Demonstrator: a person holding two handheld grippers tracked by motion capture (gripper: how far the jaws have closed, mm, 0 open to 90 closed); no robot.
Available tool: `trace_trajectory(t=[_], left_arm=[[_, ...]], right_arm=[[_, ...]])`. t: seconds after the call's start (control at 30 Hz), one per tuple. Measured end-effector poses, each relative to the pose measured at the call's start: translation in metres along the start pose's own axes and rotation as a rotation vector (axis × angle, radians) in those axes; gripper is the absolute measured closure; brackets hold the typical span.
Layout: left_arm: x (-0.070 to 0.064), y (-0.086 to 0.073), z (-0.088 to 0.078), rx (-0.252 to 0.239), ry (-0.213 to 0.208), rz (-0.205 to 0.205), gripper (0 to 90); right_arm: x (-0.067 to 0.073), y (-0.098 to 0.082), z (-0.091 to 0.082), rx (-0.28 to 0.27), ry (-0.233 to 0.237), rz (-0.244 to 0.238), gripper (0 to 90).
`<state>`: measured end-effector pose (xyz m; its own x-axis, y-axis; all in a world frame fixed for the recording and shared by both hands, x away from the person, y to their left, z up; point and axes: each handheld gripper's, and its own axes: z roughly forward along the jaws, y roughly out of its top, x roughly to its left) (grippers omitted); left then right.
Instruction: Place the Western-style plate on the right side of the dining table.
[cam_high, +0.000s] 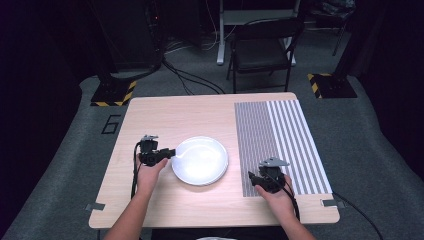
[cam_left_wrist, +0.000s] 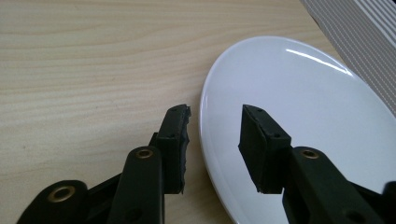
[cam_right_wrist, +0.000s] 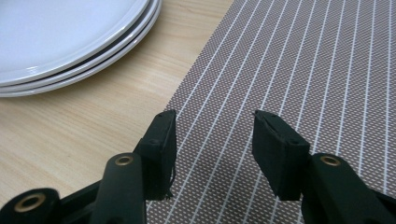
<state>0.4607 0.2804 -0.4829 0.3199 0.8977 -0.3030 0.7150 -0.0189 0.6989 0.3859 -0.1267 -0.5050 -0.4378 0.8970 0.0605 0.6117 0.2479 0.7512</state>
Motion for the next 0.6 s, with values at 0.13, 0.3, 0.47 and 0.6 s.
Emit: trace_trajectory(t=[0.13, 0.3, 0.47, 0.6], left_arm=[[0.0011, -0.0024, 0.0017, 0.018, -0.015, -0.012, 64.3], [0.0022, -0.0040, 0.0038, 0.035, -0.043, -0.038, 65.9], [0.0000, -0.0047, 0.0052, 0.044, -0.045, -0.027, 66.3], [-0.0008, -0.0050, 0.0064, 0.055, -0.038, -0.015, 66.3]], right_arm=[[0.0024, -0.0011, 0.0021, 0.010, -0.001, -0.003, 49.8], [0.0022, -0.0017, 0.0030, 0.012, 0.006, 0.009, 49.8], [0.0005, -0.0022, 0.0021, 0.010, 0.004, 0.014, 49.7], [-0.0004, -0.0023, 0.0024, 0.010, 0.006, 0.018, 49.6]])
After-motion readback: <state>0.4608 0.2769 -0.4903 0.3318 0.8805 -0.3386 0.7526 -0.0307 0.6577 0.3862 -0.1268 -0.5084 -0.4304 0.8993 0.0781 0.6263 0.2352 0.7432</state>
